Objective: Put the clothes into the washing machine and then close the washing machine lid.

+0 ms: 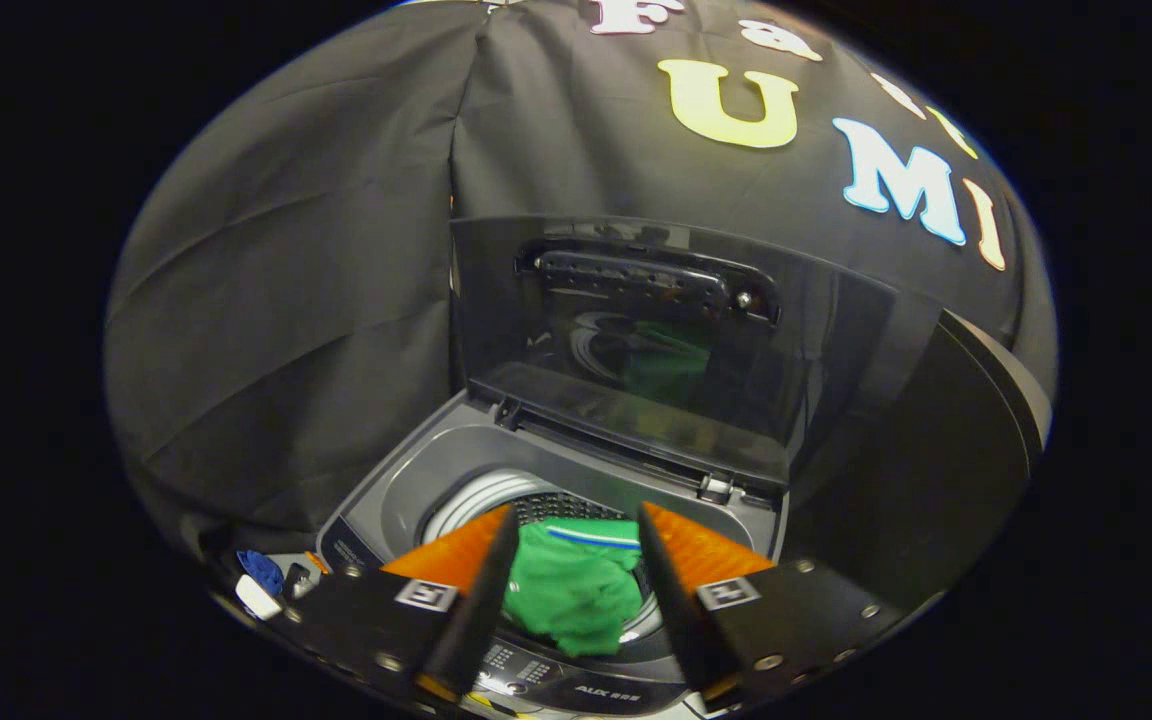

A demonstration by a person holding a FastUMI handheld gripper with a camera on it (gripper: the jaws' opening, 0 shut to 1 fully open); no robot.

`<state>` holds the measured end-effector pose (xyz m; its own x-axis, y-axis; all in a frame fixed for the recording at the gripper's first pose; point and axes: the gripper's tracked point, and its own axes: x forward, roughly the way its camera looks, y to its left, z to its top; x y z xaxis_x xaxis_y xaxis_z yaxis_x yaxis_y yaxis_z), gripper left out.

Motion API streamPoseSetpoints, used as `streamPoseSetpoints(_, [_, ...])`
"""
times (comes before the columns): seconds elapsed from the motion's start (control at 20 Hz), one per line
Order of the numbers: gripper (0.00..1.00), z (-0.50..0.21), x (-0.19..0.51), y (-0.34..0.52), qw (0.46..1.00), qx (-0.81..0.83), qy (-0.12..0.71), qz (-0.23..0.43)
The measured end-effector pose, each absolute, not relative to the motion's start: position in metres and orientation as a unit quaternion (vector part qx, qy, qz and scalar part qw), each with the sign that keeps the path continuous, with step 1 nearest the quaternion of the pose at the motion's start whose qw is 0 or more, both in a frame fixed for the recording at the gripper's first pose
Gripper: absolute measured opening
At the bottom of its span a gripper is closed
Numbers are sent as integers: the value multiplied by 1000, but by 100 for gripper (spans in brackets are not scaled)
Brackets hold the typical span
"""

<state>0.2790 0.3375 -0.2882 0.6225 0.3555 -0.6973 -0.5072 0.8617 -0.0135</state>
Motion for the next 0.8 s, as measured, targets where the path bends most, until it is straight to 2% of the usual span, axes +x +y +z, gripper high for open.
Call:
streamPoseSetpoints(0.05, [94, -291, 279, 335, 895, -104, 363, 238])
streamPoseSetpoints(0.1, [97, -290, 279, 333, 897, -104, 361, 233])
streamPoseSetpoints(0.35, [97, -272, 284, 335, 907, -96, 335, 237])
streamPoseSetpoints(0.8, [97, -192, 319, 349, 949, -63, 204, 232])
